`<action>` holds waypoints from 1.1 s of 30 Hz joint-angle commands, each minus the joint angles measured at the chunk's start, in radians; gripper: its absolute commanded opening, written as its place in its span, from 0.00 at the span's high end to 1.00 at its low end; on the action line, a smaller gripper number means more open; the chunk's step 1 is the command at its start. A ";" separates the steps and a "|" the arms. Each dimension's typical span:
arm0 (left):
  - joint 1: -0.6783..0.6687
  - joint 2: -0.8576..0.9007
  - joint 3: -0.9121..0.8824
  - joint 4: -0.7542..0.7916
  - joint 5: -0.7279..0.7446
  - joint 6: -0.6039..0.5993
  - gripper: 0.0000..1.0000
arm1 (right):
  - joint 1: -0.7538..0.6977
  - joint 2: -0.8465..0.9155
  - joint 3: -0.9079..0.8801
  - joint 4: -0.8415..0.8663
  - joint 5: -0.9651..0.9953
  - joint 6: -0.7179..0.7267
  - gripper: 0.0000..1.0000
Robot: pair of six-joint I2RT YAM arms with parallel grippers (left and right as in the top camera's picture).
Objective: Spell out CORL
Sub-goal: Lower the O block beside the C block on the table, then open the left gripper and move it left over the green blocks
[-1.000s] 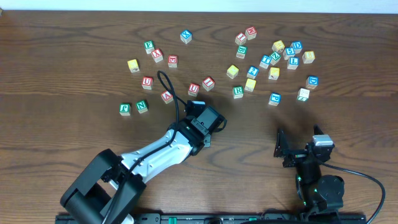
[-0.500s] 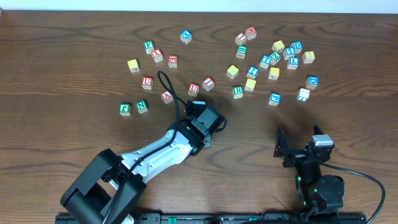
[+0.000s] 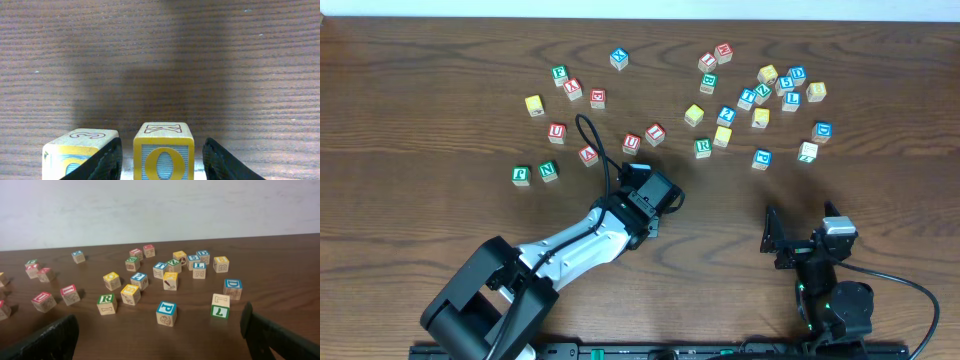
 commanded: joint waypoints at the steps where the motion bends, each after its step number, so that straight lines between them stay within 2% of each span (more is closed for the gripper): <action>1: -0.002 0.011 -0.009 0.001 -0.013 0.002 0.50 | -0.011 -0.006 -0.002 -0.004 -0.005 -0.013 0.01; 24: -0.002 -0.149 -0.008 -0.027 -0.013 0.051 0.49 | -0.011 -0.006 -0.002 -0.004 -0.005 -0.013 0.01; 30: 0.000 -0.253 -0.003 -0.055 -0.013 0.107 0.40 | -0.011 -0.006 -0.002 -0.004 -0.005 -0.013 0.01; 33: 0.001 -0.346 0.014 -0.100 -0.014 0.154 0.32 | -0.011 -0.006 -0.002 -0.004 -0.005 -0.013 0.01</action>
